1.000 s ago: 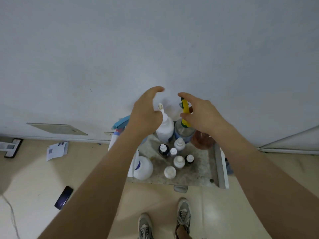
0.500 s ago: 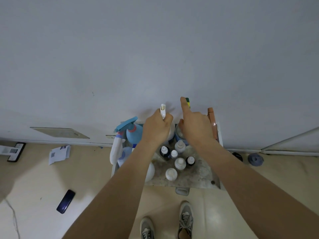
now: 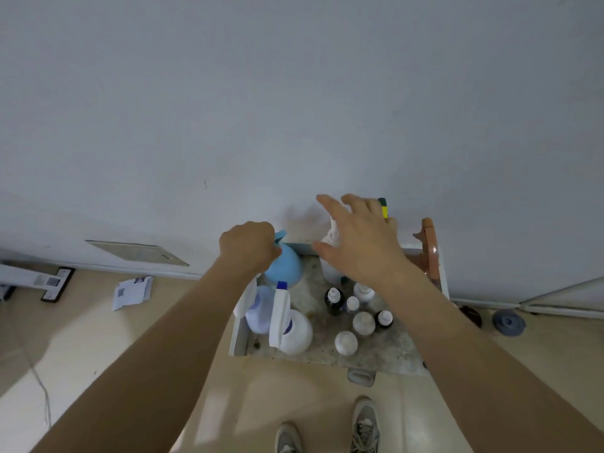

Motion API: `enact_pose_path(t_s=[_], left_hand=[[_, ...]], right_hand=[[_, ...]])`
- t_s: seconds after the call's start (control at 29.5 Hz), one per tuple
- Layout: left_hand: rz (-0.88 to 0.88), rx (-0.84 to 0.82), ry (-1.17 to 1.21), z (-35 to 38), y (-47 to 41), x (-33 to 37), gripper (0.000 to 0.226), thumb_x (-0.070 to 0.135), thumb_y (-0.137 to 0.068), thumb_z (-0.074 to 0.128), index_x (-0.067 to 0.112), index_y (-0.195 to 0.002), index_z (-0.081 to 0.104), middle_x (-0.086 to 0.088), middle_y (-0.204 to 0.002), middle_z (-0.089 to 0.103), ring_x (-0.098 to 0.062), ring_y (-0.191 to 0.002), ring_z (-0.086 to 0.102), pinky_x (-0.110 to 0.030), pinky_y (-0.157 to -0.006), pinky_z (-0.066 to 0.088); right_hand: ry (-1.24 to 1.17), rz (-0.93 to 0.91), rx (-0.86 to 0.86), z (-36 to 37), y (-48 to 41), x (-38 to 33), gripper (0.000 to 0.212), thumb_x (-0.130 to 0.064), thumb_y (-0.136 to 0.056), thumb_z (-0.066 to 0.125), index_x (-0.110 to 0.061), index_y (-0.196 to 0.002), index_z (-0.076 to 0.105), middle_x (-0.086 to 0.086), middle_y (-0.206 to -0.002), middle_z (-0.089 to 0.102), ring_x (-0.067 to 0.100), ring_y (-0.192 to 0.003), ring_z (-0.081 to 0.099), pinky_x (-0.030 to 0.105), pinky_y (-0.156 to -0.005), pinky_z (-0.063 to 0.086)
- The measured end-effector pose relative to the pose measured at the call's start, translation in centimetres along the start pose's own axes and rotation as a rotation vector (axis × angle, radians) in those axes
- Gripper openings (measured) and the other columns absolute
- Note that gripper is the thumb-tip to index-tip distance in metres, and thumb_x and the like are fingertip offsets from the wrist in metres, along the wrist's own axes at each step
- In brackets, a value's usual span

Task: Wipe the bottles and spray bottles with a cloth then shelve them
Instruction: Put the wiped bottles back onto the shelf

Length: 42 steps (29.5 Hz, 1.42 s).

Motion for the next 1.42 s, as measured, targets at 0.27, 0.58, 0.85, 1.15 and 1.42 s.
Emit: enact_pose_path(t_s=[0.27, 0.58, 0.85, 1.15, 1.42], left_hand=[[0.616, 0.143, -0.350, -2.9, -0.5, 4.6, 0.025, 0.027, -0.090, 0.065, 0.041, -0.111, 0.070, 0.012, -0.117, 0.065, -0.017, -0.123, 0.049, -0.046, -0.117, 0.017], [0.805, 0.229, -0.209, 0.9, -0.8, 5.5, 0.031, -0.002, -0.083, 0.065, 0.022, -0.098, 0.078, -0.006, -0.158, 0.032, -0.033, -0.150, 0.012, -0.043, -0.121, 0.017], [0.720, 0.185, 0.025, 1.9, -0.8, 3.9, 0.042, -0.005, -0.084, 0.066, 0.025, -0.111, 0.074, -0.008, -0.164, 0.010, -0.029, -0.152, 0.000, -0.043, -0.116, 0.031], [-0.013, 0.272, 0.585, -1.5, 5.4, -5.6, 0.043, 0.046, -0.096, 0.053, 0.030, -0.136, 0.051, 0.007, -0.119, 0.066, -0.014, -0.104, 0.062, -0.028, -0.087, 0.044], [-0.076, 0.029, 0.509, 6.8, 6.2, -5.3, 0.028, 0.031, -0.098, 0.048, 0.009, -0.115, 0.051, -0.005, -0.095, 0.062, -0.025, -0.082, 0.055, -0.031, -0.069, 0.037]], right_hand=[[-0.098, -0.060, 0.046, 1.0, -0.6, 0.2, 0.064, -0.021, -0.094, 0.058, -0.025, -0.151, 0.028, 0.008, -0.137, 0.051, 0.031, -0.113, 0.057, 0.038, -0.086, 0.047], [-0.183, -0.017, -0.056, 2.2, -0.3, 1.4, 0.075, -0.016, -0.093, 0.060, -0.038, -0.149, 0.016, 0.009, -0.100, 0.064, 0.021, -0.082, 0.057, 0.035, -0.071, 0.050], [-0.218, -0.041, 0.032, 1.1, 1.3, 1.0, 0.090, -0.012, -0.090, 0.062, -0.038, -0.154, 0.004, 0.004, -0.123, 0.055, 0.021, -0.092, 0.058, 0.031, -0.070, 0.051], [-0.666, 0.004, 0.192, 0.8, 6.2, -3.6, 0.030, -0.008, -0.094, 0.051, -0.018, -0.120, 0.061, -0.001, -0.092, 0.067, 0.014, -0.071, 0.059, 0.024, -0.062, 0.049], [-0.650, 0.324, -0.139, 6.8, 0.1, -5.3, 0.041, -0.027, -0.095, 0.050, -0.014, -0.129, 0.032, 0.009, -0.109, 0.057, 0.026, -0.087, 0.059, 0.038, -0.068, 0.050]])
Point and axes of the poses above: each hand's wrist, its own y-axis away from the middle knuckle, its own z-axis out of the palm, x = y × z, the point moved 6 cm from there along -y, towards the middle knuckle
